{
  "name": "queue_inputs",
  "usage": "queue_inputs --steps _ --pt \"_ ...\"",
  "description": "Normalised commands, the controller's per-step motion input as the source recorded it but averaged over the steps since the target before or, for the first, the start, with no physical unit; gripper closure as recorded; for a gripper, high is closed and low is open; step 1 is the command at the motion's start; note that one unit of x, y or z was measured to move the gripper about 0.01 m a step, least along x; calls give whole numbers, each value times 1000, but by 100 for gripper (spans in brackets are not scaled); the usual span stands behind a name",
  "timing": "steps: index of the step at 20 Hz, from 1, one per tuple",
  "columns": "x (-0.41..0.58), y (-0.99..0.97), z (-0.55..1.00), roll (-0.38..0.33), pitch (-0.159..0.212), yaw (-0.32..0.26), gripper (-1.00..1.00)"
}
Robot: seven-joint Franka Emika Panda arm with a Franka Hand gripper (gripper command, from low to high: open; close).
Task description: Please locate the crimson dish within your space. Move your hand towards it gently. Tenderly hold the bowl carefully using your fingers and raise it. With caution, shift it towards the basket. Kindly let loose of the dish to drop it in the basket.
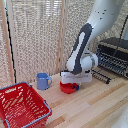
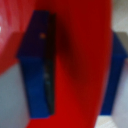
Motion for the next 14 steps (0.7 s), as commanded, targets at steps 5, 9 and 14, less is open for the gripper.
queue_inputs --steps 5,9,14 --pt "-38 0 441 11 67 32 100" --pt "12 0 887 50 102 129 100" --pt "139 90 901 45 109 143 100"
